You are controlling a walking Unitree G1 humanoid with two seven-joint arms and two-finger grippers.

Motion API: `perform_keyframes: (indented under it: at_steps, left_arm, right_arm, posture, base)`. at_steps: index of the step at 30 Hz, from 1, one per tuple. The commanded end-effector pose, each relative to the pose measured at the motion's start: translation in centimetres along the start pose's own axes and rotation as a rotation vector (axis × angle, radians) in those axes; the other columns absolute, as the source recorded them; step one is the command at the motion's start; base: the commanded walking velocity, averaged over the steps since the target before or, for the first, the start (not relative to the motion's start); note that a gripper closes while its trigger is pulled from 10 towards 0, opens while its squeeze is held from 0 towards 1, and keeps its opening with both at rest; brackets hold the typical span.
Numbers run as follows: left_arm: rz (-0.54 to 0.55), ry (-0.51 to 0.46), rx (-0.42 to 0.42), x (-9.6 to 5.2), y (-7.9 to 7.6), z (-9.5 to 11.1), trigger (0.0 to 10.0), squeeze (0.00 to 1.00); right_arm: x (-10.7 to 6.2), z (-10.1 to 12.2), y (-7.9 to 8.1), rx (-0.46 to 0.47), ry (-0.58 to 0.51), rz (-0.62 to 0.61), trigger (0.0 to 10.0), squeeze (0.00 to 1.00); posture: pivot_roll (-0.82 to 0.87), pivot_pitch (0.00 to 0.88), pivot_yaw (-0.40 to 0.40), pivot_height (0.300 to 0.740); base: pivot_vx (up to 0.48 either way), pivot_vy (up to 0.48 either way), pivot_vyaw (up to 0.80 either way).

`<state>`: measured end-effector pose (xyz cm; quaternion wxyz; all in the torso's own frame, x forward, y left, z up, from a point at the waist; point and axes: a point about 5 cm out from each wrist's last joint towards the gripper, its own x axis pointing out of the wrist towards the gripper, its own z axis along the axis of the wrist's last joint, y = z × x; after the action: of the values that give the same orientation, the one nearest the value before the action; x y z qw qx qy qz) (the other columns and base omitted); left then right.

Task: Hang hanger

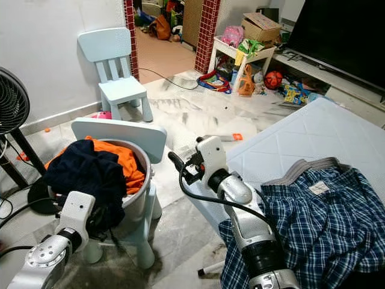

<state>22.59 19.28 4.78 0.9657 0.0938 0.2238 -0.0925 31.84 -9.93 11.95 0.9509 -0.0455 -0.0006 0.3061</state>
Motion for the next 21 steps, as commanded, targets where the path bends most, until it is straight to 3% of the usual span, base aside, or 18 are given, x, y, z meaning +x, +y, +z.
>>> perform_keyframes:
  at_steps: [1, 2, 3, 4, 7, 8, 9, 10, 11, 19, 20, 21]
  left_arm:
    - [-0.001, 0.007, 0.003, 0.1, 0.0, -0.1, 1.7, 0.0]
    - [0.013, 0.004, 0.006, 0.0, 0.2, -0.2, 3.5, 0.0]
    - [0.013, 0.004, 0.006, 0.0, 0.2, -0.2, 3.5, 0.0]
    - [0.035, -0.004, 0.009, -0.2, 0.4, -0.2, 4.3, 0.0]
    - [0.052, -0.025, 0.035, -0.5, 0.5, 0.2, 4.2, 0.0]
    - [0.038, -0.03, 0.04, -0.6, 0.1, 0.5, 4.0, 0.0]
    - [0.004, -0.035, 0.024, -0.7, -0.6, 0.9, 2.2, 0.0]
    - [0.004, -0.035, 0.024, -0.7, -0.6, 0.9, 2.2, 0.0]
    - [-0.011, -0.035, 0.016, -0.8, -0.9, 1.0, 0.0, 0.0]
    - [-0.064, 0.016, 0.058, -1.3, -1.6, 0.9, 0.0, 0.0]
    - [-0.044, 0.014, 0.05, -1.4, -1.5, 0.8, 2.6, 0.0]
    - [0.003, -0.011, 0.018, -1.5, -1.1, 1.0, 10.0, 0.44]
  right_arm:
    - [-0.1, 0.2, -0.5, -0.019, -0.004, -0.006, 10.0, 0.0]
    - [-0.1, 0.2, -0.6, -0.021, -0.004, -0.006, 10.0, 0.0]
    - [-0.1, 0.2, -0.6, -0.021, -0.004, -0.006, 10.0, 0.0]
    - [-0.1, 0.3, -0.6, -0.022, -0.005, -0.007, 10.0, 0.0]
    - [-0.1, 0.3, -0.7, -0.024, -0.004, -0.008, 10.0, 0.0]
    - [-0.1, 0.2, -0.7, -0.024, -0.003, -0.006, 10.0, 0.0]
    - [-0.1, 0.2, -0.6, -0.024, -0.003, -0.004, 10.0, 0.0]
    - [-0.1, 0.2, -0.6, -0.024, -0.003, -0.004, 10.0, 0.0]
    - [0.0, 0.2, -0.6, -0.024, -0.003, -0.003, 10.0, 0.0]
    - [0.2, 0.4, -0.5, -0.032, -0.006, 0.006, 10.0, 0.0]
    - [0.2, 0.4, -0.5, -0.033, -0.006, 0.007, 10.0, 0.0]
    - [0.3, 0.4, -0.5, -0.035, -0.005, 0.008, 10.0, 0.0]
  posture:
    - [0.03, 0.0, -0.085, 0.74]
    - [0.03, 0.0, -0.086, 0.74]
    - [0.03, 0.0, -0.086, 0.74]
    - [0.03, 0.0, -0.086, 0.74]
    - [0.03, 0.0, -0.085, 0.74]
    - [0.04, 0.0, -0.088, 0.74]
    - [0.04, 0.0, -0.091, 0.74]
    - [0.04, 0.0, -0.091, 0.74]
    - [0.04, 0.0, -0.091, 0.74]
    - [0.04, 0.0, -0.096, 0.74]
    - [0.04, 0.0, -0.096, 0.74]
    - [0.04, 0.0, -0.096, 0.74]
  base:
    - [0.0, 0.0, 0.0]
    - [0.0, 0.0, 0.0]
    - [0.0, 0.0, 0.0]
    - [0.0, 0.0, 0.0]
    - [0.0, 0.0, 0.0]
    - [0.0, 0.0, 0.0]
    - [0.0, 0.0, 0.0]
    - [0.0, 0.0, 0.0]
    - [0.0, 0.0, 0.0]
    - [0.0, 0.0, 0.0]
    - [0.0, 0.0, 0.0]
    - [0.0, 0.0, 0.0]
